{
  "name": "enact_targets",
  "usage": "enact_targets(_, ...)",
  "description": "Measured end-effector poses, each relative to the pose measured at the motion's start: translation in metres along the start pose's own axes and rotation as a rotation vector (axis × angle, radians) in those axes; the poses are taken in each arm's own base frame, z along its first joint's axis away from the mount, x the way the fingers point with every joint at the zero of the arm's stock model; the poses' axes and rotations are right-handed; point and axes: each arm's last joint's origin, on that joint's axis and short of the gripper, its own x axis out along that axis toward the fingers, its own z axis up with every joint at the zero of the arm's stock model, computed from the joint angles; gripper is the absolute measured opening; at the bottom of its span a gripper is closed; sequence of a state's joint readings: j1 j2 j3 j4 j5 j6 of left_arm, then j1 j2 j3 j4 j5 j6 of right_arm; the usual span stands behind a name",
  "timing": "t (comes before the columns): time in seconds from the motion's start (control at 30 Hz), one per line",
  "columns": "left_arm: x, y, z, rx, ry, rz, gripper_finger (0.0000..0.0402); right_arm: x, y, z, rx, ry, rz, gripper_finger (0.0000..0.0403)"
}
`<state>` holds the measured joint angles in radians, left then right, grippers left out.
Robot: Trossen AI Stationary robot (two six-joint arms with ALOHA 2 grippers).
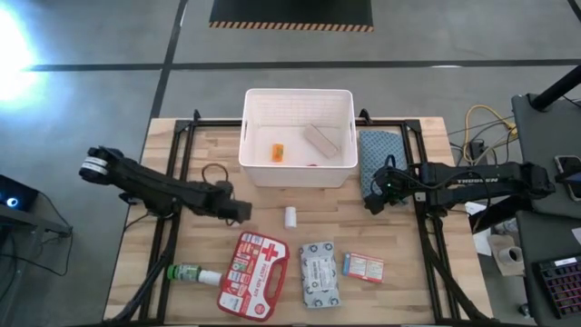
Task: Pick & place medical supplies in basket/bin
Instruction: Put the white rolled gauze into the white bin, then put the top white pill bottle into the white bin
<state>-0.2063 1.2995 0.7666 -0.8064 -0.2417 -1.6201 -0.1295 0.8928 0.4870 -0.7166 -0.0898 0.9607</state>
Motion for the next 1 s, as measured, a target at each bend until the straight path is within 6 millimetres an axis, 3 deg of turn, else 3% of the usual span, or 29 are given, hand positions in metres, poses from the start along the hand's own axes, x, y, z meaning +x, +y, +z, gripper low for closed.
enact_targets(0.07,-0.038,-0.016,0.009,0.020,-0.039,-0.062,0.0031,0.000,0.000,0.000,0.001,0.001,-0.001,0.0329)
enact_targets(0.17,-0.114,-0.037,0.017,0.058,-0.132,-0.202,0.0038,0.000,0.000,0.000,0.001,0.005,0.000,0.0329)
enact_targets(0.27,-0.191,-0.053,0.019,0.116,-0.424,-0.448,0.0046,0.000,0.000,0.000,0.006,0.010,0.002,0.0329)
enact_targets(0.37,-0.230,-0.061,0.049,0.158,-0.763,-0.401,0.0041,0.000,0.000,0.000,0.006,0.011,0.003,0.0329)
enact_targets(0.43,-0.228,-0.071,0.083,0.212,-0.858,-0.265,0.0038,0.000,0.000,0.000,0.003,0.011,0.004,0.0329)
enact_targets(0.5,-0.212,-0.084,0.123,0.294,-0.860,-0.166,0.0042,0.000,0.000,0.000,-0.007,0.010,0.005,0.0329)
enact_targets(0.67,-0.159,-0.117,0.190,0.535,-0.786,-0.191,0.0114,0.000,0.001,-0.001,-0.014,0.029,0.020,0.0329)
enact_targets(0.8,-0.154,-0.114,0.210,0.548,-0.706,-0.105,0.0204,-0.002,0.006,0.000,-0.041,0.034,0.096,0.0329)
enact_targets(0.9,-0.166,-0.109,0.208,0.562,-0.640,-0.041,0.0264,-0.013,0.023,0.006,-0.106,-0.053,0.223,0.0329)
enact_targets(1.0,-0.184,-0.109,0.197,0.582,-0.647,-0.069,0.0297,-0.026,0.038,0.013,-0.135,-0.175,0.287,0.0329)
